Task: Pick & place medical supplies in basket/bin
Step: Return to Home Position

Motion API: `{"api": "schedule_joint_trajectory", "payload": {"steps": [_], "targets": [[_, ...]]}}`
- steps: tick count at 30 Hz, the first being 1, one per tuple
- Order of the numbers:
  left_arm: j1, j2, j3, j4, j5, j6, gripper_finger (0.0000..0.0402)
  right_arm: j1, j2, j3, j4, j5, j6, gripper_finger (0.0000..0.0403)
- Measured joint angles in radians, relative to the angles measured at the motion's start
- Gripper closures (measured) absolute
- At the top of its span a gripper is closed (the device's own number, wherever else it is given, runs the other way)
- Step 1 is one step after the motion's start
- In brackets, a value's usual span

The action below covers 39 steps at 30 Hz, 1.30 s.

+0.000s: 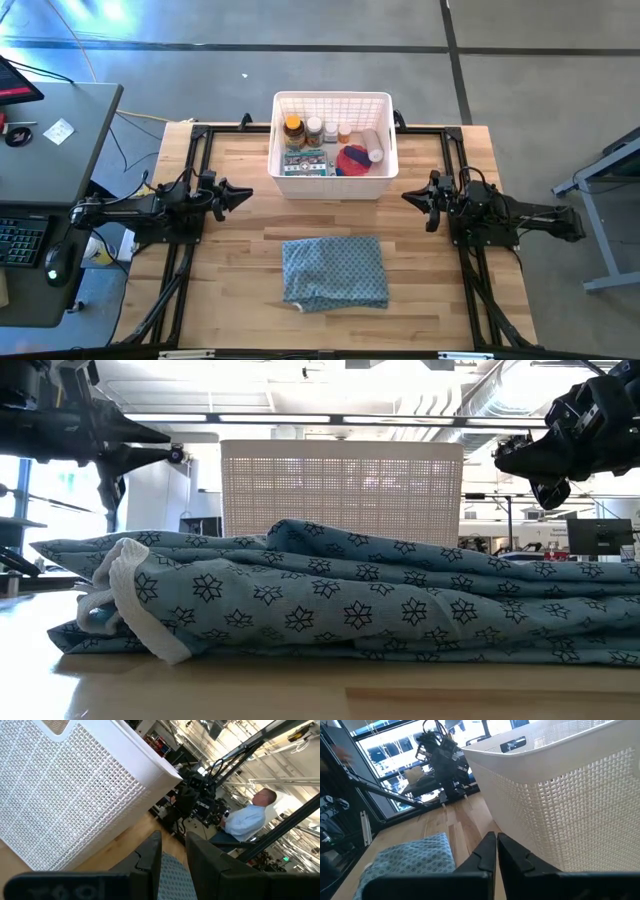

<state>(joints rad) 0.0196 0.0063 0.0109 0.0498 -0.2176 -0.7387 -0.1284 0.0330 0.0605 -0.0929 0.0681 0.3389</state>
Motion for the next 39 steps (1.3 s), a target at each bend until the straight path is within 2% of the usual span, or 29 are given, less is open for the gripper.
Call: {"api": "schedule_joint_trajectory", "payload": {"steps": [34, 39], "targets": [[-0.021, 0.0, -0.001, 0.001, -0.005, 0.0, 0.0277, 0.0, 0.0, 0.0, 0.0, 0.0, 0.0, 0.0402], [-0.034, 0.004, -0.001, 0.001, 0.023, 0.0, 0.0277, 0.0, 0.0, 0.0, 0.0, -0.001, 0.0, 0.0402]]}}
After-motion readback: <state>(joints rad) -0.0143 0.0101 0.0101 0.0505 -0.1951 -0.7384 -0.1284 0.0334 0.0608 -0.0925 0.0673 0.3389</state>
